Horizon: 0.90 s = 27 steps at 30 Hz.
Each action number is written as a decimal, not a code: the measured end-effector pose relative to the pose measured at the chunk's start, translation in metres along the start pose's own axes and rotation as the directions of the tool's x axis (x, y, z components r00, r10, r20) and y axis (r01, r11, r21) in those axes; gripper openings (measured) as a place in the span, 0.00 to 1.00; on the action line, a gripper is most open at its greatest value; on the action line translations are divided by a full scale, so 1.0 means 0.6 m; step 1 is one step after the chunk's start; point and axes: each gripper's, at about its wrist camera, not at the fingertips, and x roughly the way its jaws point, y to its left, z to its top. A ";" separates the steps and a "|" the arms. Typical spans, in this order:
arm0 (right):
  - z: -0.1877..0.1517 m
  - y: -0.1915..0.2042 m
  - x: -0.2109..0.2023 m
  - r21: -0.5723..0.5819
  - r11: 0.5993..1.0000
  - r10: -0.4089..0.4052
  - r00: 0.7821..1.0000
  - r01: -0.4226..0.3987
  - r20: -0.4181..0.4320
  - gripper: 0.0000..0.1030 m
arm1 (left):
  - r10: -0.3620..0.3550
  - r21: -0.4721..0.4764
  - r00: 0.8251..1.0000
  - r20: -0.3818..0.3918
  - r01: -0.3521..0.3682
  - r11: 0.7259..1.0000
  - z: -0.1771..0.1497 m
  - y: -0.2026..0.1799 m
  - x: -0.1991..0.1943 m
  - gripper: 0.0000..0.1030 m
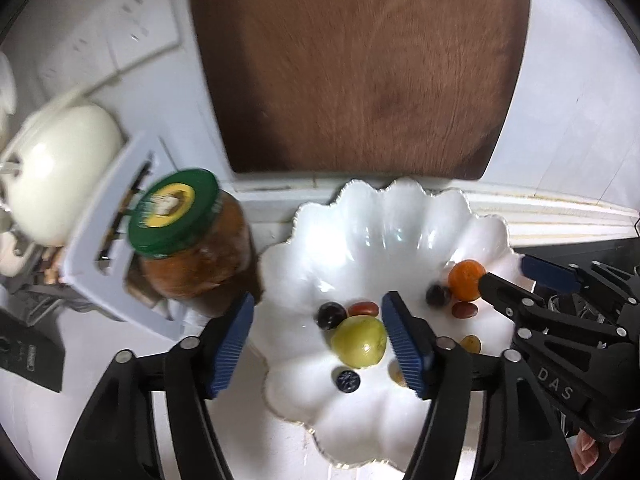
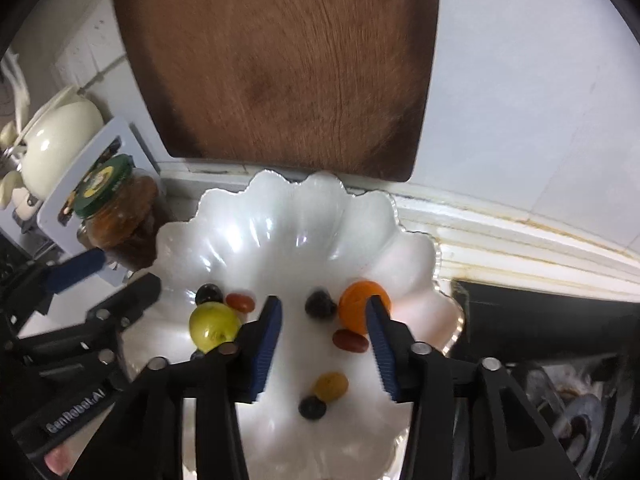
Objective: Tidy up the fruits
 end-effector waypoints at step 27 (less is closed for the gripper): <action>-0.201 0.008 -0.313 -0.010 0.995 -0.087 0.931 0.097 0.355 0.82 | 0.034 0.012 0.938 0.345 -0.040 0.999 -0.189 -0.028 -0.297 1.00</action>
